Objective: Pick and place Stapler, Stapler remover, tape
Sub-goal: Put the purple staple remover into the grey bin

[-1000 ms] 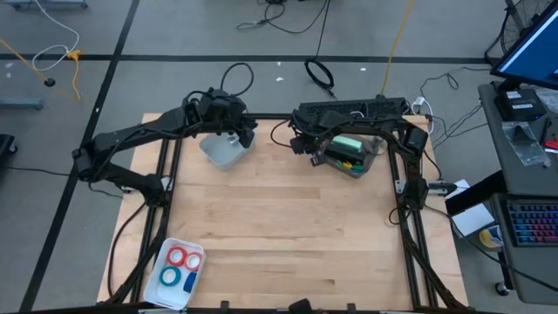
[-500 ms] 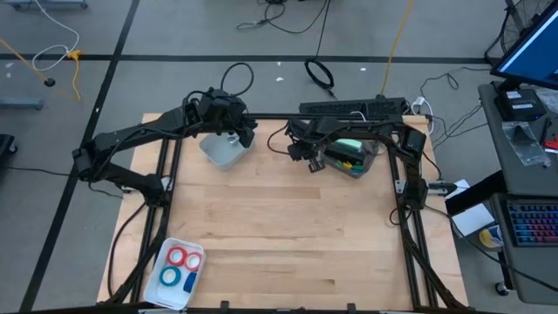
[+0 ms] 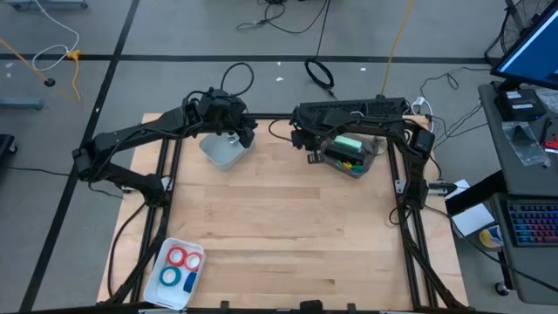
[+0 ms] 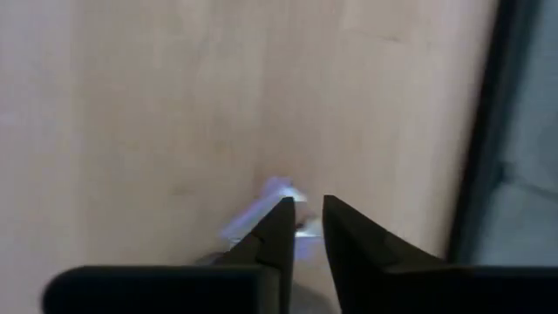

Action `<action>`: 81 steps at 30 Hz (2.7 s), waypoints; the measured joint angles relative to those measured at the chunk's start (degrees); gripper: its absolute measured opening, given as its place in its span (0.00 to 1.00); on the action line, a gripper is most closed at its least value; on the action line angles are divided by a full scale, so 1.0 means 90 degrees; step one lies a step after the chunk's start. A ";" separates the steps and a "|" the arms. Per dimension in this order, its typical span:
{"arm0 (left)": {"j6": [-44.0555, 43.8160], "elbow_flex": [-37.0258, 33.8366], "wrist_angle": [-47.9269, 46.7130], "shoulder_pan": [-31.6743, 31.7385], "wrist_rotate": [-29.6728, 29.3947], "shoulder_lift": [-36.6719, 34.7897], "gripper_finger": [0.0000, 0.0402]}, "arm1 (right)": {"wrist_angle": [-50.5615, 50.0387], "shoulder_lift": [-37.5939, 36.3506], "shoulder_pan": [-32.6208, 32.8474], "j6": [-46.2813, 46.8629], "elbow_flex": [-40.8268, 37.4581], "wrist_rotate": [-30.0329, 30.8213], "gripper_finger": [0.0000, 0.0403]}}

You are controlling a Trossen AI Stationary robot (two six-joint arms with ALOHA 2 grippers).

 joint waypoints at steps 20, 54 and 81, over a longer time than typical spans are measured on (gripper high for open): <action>-0.0049 0.0000 0.0103 -0.0005 -0.0001 -0.0002 0.22 | -0.0205 0.0462 -0.0003 0.0620 -0.0006 -0.0513 0.32; -0.0065 0.0000 0.0235 -0.0005 -0.0012 -0.0002 0.22 | -0.0212 0.0611 0.0052 0.0967 0.0576 0.0166 0.15; -0.0030 0.0000 0.0333 -0.0005 -0.0002 -0.0004 0.22 | -0.0584 0.0781 0.0026 0.1956 0.0058 -0.0440 0.36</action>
